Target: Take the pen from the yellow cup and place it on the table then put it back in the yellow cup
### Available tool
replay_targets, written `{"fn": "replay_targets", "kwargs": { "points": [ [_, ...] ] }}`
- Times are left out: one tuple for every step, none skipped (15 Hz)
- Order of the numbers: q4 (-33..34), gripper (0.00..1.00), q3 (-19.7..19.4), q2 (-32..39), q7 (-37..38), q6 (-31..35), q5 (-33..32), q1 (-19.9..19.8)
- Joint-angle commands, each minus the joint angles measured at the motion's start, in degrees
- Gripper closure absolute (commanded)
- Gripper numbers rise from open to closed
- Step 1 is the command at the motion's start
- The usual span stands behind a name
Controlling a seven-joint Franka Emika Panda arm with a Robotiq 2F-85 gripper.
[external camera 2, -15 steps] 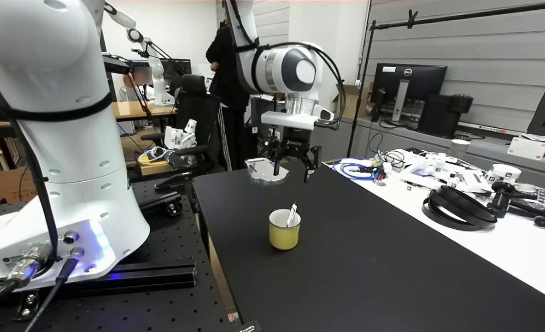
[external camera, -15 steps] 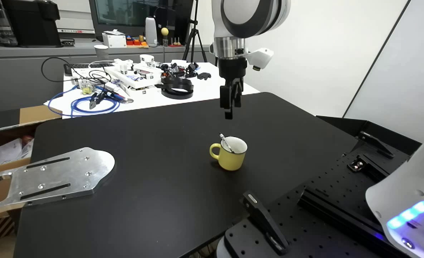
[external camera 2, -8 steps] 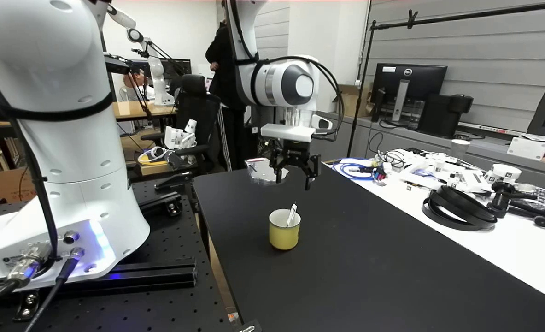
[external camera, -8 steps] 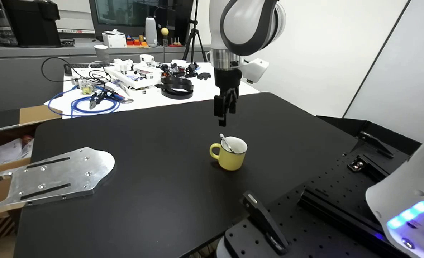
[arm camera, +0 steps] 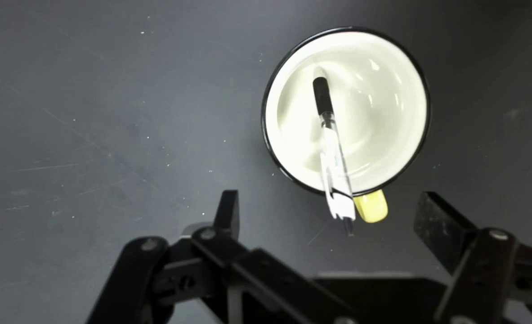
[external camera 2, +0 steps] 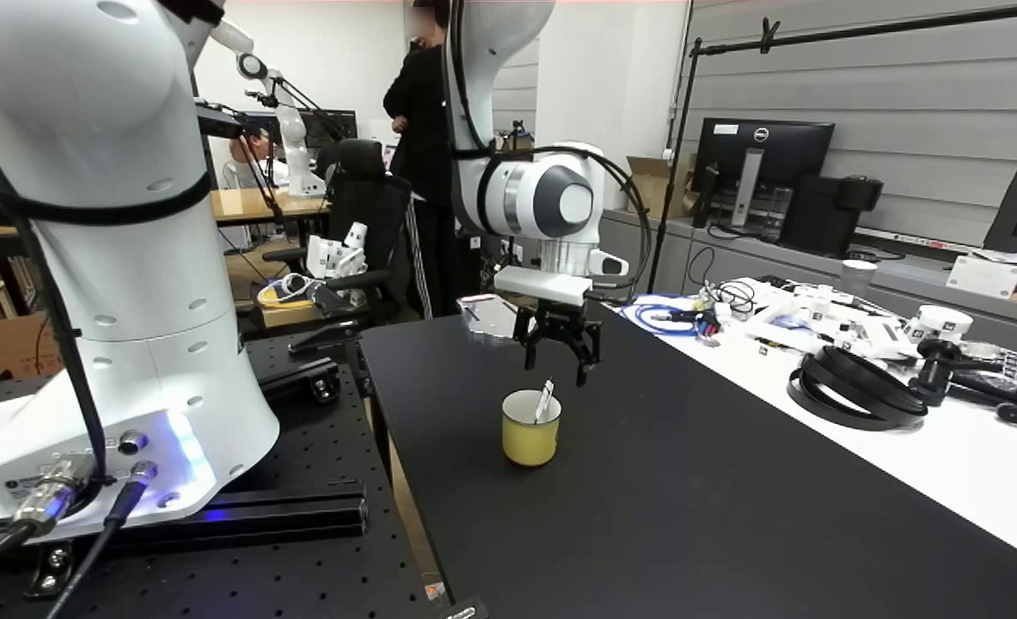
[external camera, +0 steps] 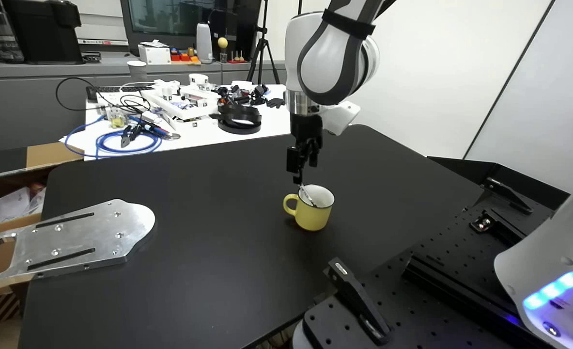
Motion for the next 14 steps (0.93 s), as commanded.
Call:
{"fn": "replay_targets", "kwargs": {
  "points": [
    [2.6,0.0,-0.4,2.9,3.1,-0.1,1.7,0.9],
    [2.8,0.0,-0.2,3.3,3.2,-0.3,2.4,0.9],
    [3.1,0.0,-0.4,3.6,3.6,-0.4,2.6,1.3],
    [3.4,0.0,-0.4,3.9,3.7,-0.6,3.1,1.4],
    [3.6,0.25,-0.5,4.2,4.0,-0.7,3.4,1.6],
    [3.8,0.26,-0.6,4.5,4.1,-0.7,3.7,1.8],
    [3.9,0.34,-0.7,4.7,4.3,-0.6,3.8,2.0],
    [4.0,0.4,-0.8,4.8,4.6,-0.5,3.9,2.2],
    [4.1,0.47,-0.8,5.0,4.7,-0.6,3.9,2.3],
    [4.1,0.55,-0.9,5.1,5.0,-0.6,3.9,2.5],
    [4.2,0.61,-1.1,5.2,5.3,-0.6,3.8,2.8],
    [4.2,0.68,-1.2,5.2,5.5,-0.7,3.8,2.9],
    [4.3,0.75,-1.3,5.3,5.8,-0.8,3.8,3.2],
    [4.4,0.81,-1.4,5.3,5.9,-0.9,3.9,3.3]
  ]
}}
